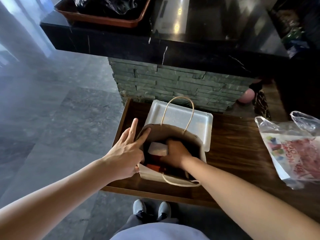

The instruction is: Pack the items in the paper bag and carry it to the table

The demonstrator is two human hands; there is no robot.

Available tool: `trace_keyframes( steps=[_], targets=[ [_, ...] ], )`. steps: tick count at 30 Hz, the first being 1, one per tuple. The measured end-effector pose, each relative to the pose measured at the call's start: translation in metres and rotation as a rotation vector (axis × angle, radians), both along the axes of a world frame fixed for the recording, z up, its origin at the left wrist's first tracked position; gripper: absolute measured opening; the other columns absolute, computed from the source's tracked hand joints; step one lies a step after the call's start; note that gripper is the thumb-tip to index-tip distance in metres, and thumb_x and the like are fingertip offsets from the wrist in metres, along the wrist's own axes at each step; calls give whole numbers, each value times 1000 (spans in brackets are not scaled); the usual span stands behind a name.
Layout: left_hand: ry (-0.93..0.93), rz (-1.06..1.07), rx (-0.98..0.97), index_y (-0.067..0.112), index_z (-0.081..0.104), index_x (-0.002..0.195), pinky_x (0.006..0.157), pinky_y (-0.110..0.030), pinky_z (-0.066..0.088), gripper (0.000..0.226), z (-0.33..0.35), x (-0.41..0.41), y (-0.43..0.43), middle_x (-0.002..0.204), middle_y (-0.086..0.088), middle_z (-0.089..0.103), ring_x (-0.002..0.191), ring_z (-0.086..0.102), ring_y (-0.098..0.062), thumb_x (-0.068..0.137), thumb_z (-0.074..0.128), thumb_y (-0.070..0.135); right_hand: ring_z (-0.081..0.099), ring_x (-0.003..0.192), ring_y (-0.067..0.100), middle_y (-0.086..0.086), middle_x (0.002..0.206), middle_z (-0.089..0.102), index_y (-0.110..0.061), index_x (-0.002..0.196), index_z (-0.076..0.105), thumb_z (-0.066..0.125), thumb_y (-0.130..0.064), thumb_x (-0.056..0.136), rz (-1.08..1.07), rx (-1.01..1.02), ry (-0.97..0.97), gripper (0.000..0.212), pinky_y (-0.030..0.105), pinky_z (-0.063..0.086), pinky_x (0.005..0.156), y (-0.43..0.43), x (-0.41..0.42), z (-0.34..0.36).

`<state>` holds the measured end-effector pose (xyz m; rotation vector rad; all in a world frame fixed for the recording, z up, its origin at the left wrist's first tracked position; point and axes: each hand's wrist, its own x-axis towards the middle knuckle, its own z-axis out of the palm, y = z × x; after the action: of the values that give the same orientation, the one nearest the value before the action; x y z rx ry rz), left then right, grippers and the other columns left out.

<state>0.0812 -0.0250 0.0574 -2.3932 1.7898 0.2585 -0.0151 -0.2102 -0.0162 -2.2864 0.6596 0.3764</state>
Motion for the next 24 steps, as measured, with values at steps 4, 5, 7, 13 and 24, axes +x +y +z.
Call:
trace_keyframes(
  steps=[4,5,7,13,24],
  targets=[
    [-2,-4,-5,31,74,75,117,-59,11,15,-1,1,-1,163,-10,13,142,-23,-51,67,80,42,63,87,11,-10,95,66,-27,99,61,75,-48,58,-167,42,-264,48,10,42,65,-2,-10,39],
    [-5,-10,-5,32,74,77,118,-59,10,15,-1,0,-3,163,-10,12,142,-25,-50,68,79,43,62,86,8,-12,96,67,-27,99,63,71,-52,57,-247,103,-297,50,14,47,69,-4,-16,46],
    [-16,-18,2,33,74,79,118,-57,8,15,-2,-1,-5,164,-9,9,141,-29,-48,70,78,43,66,88,14,-7,95,70,-29,99,66,69,-55,61,-419,349,-292,46,30,57,73,-9,-24,52],
    [-21,-15,12,35,75,78,117,-56,7,15,-4,2,-1,163,-9,9,141,-27,-49,70,78,48,69,94,31,10,98,73,-21,98,72,73,-50,70,-631,763,-175,41,42,57,82,-11,-29,44],
    [-39,-17,56,33,76,85,119,-57,5,21,1,-2,-4,164,-9,6,138,-32,-50,76,72,52,59,88,17,6,109,68,-16,114,66,58,-29,91,116,231,343,27,29,47,77,0,-12,24]
  ],
)
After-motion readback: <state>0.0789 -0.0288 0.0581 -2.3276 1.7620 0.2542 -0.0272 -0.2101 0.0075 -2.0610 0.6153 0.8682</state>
